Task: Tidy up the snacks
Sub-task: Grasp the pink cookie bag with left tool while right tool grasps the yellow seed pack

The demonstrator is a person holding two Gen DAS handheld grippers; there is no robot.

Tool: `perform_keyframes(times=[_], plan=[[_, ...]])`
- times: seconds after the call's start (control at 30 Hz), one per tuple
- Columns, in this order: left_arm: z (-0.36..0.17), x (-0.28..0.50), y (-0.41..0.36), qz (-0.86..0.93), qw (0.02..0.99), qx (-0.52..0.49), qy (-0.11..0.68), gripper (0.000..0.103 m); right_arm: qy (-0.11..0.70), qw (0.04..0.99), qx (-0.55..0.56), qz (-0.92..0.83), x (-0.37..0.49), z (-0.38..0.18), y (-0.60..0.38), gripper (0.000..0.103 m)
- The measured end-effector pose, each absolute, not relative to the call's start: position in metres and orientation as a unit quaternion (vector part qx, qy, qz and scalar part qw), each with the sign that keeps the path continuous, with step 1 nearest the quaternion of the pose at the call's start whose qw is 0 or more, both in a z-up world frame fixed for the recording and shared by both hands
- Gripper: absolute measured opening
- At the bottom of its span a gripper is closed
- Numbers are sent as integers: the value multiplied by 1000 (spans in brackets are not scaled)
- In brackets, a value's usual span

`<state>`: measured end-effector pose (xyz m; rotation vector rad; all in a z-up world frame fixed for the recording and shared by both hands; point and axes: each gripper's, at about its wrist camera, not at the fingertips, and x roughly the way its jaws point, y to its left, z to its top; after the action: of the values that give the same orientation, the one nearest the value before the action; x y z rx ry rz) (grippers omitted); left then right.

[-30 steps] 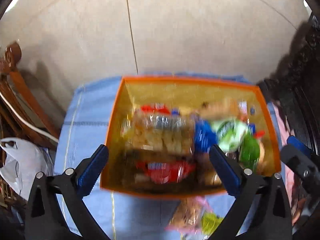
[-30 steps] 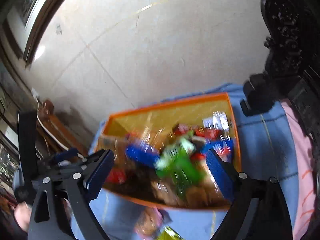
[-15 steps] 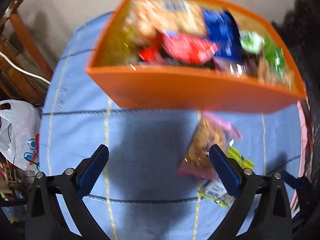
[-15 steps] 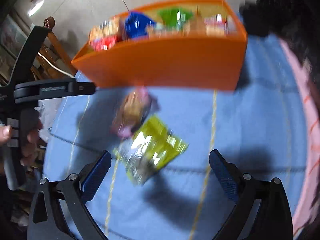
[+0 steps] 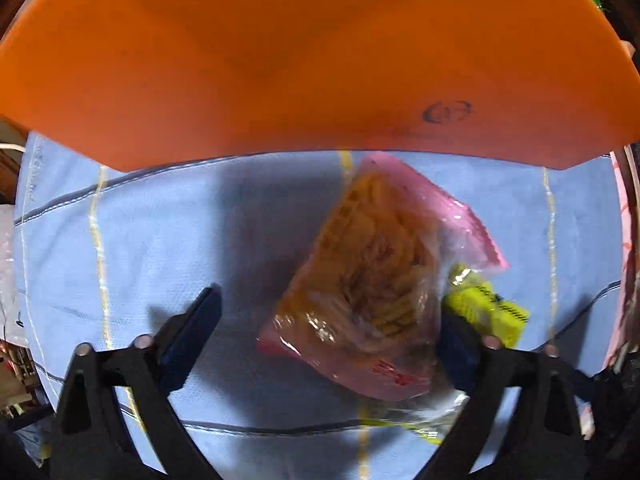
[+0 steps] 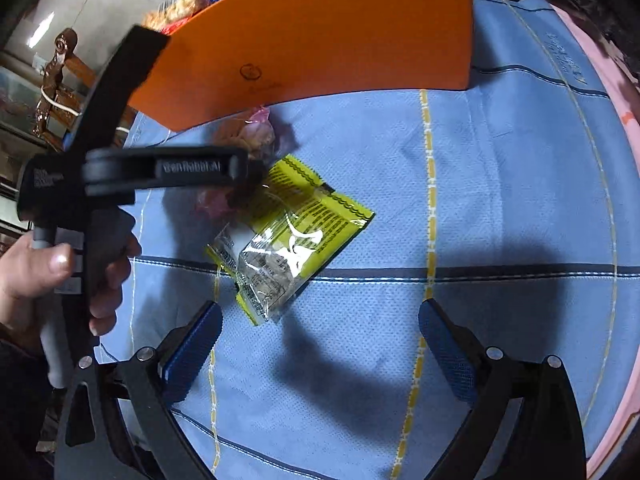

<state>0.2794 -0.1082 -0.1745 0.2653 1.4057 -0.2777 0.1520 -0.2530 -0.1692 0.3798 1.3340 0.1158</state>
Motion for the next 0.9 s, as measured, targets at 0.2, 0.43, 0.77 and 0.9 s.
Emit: perform_keyframes(times=[0.2, 0.43, 0.77, 0.9], plan=[[-158, 265, -51, -71, 773, 141, 615, 47, 619, 768, 153, 57, 163, -174, -227, 99], [-160, 234, -7, -64, 772, 124, 620, 46, 614, 787, 4, 61, 192, -191, -177, 99], [-174, 264, 18, -54, 755, 51, 651, 79, 597, 797, -51, 75, 207, -190, -179, 70], [-175, 276, 31, -59, 752, 21, 656, 80, 597, 798, 37, 71, 205, -174, -212, 31]])
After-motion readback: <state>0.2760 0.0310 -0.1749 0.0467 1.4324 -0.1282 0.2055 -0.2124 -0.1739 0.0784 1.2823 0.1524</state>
